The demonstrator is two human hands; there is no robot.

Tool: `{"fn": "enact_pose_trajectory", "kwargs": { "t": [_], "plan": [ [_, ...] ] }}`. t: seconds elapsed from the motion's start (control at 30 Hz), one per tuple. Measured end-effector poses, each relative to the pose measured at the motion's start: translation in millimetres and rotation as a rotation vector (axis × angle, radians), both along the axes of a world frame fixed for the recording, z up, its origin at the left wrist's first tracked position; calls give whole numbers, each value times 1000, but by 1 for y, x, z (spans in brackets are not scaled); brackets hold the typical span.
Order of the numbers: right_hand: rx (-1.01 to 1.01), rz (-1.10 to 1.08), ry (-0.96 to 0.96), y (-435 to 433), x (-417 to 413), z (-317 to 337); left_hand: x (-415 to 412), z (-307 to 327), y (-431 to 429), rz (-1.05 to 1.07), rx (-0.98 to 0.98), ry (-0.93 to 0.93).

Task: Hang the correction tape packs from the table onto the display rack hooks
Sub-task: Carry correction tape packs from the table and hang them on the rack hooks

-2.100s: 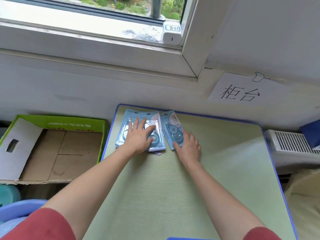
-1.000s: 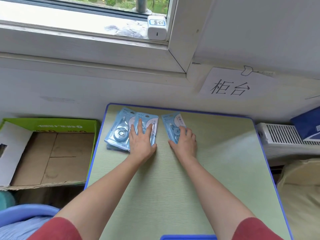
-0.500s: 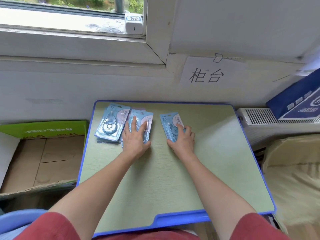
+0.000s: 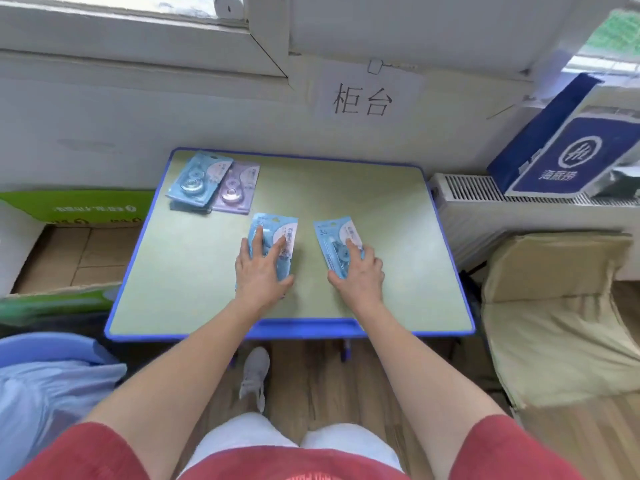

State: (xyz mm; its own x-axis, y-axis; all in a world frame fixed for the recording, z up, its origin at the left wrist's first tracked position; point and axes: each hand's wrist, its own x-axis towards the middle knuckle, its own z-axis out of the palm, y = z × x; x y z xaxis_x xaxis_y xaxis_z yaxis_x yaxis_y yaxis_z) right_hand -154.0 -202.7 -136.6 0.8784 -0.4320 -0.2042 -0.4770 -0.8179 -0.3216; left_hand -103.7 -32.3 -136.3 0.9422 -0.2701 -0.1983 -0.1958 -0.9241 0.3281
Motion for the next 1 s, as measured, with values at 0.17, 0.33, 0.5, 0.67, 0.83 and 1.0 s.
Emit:
{"fn": "enact_pose_trajectory", "kwargs": {
  "t": [0.17,0.33,0.5,0.67,0.83,1.0],
  "plan": [
    [-18,30,-7,-7,-77,1,-81,0,-8,1,-28,9],
    [4,-28,-64,-5,-142,3,-132,5,-6,-44,-22,-3],
    [6,-176,-69,4,-207,-1,-177,12,-5,-158,-15,-21],
    [43,-347,-106,33,-293,-9,-242,4,3,-324,-21,-3],
    [58,-536,-96,59,-399,-21,-319,-9,-3,-481,-38,17],
    [87,-786,-108,69,-511,-25,-404,-20,-26,-717,-48,34]
  ]
}}
